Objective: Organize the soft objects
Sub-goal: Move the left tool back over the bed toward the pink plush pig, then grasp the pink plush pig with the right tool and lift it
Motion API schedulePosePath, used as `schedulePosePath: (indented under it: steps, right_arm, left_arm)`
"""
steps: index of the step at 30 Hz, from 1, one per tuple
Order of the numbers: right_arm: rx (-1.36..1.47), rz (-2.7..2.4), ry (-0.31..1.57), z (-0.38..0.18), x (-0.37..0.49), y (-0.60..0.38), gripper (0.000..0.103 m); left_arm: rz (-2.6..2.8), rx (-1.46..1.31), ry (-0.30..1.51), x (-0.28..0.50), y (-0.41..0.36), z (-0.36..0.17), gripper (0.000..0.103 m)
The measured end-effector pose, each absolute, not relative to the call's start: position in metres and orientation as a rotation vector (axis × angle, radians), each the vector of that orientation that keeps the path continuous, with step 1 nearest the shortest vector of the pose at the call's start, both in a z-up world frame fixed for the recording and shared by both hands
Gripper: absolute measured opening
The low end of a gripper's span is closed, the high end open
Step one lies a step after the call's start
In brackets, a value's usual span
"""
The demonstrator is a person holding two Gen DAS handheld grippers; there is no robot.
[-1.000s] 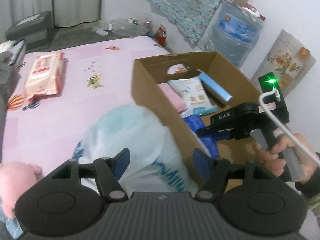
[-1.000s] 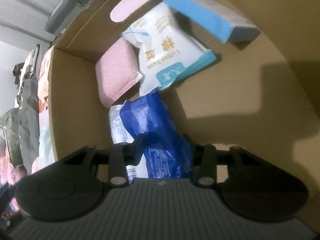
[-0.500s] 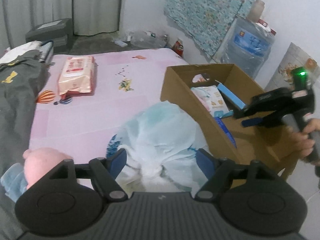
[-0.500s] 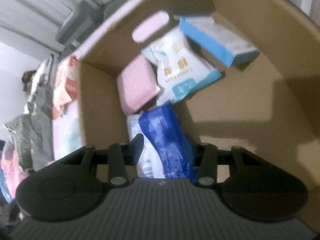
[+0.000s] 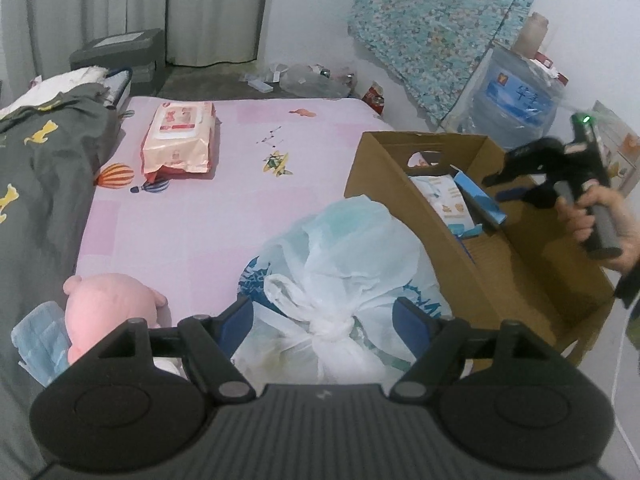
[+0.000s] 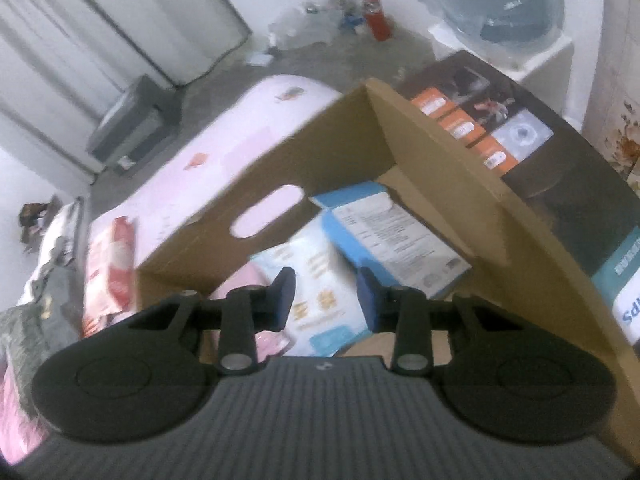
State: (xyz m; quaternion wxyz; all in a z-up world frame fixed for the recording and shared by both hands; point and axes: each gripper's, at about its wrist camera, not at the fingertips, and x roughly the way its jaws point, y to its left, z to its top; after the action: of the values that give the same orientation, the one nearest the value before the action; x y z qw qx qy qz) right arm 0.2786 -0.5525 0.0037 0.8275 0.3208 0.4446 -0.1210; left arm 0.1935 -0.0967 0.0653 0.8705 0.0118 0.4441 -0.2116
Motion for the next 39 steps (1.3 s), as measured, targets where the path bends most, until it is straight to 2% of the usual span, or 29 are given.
schedulePosePath:
  steps: [9,18,20,26,28,35,39]
  right_arm:
    - [0.778,-0.288,1.021,-0.058,0.286,-0.558,0.030]
    - [0.829,-0.160,0.922,-0.020,0.262,-0.540,0.032]
    - [0.816,-0.122,0.911,-0.004,0.257,-0.530,0.037]
    - [0.787,0.122,0.873,0.053,0.248,-0.460,0.053]
    - [0.764,0.208,0.887,0.065,0.251,-0.429,0.055]
    - [0.686,0.492,1.054,0.067,0.273,-0.302,0.056]
    - [0.664,0.563,1.138,0.052,0.288,-0.242,0.057]
  left_arm:
    - [-0.421,-0.001,0.948,0.201,-0.085,0.057,0.078]
    - [-0.376,-0.022,0.899,0.196,-0.061,0.071,0.078]
    - [-0.350,-0.028,0.870,0.193,-0.049,0.081,0.078]
    - [-0.195,-0.021,0.769,0.179,0.001,0.115,0.086]
    - [-0.142,-0.021,0.746,0.173,0.018,0.121,0.088]
    - [-0.040,-0.067,0.792,0.163,0.060,0.103,0.088]
    - [-0.030,-0.092,0.827,0.156,0.070,0.082,0.084]
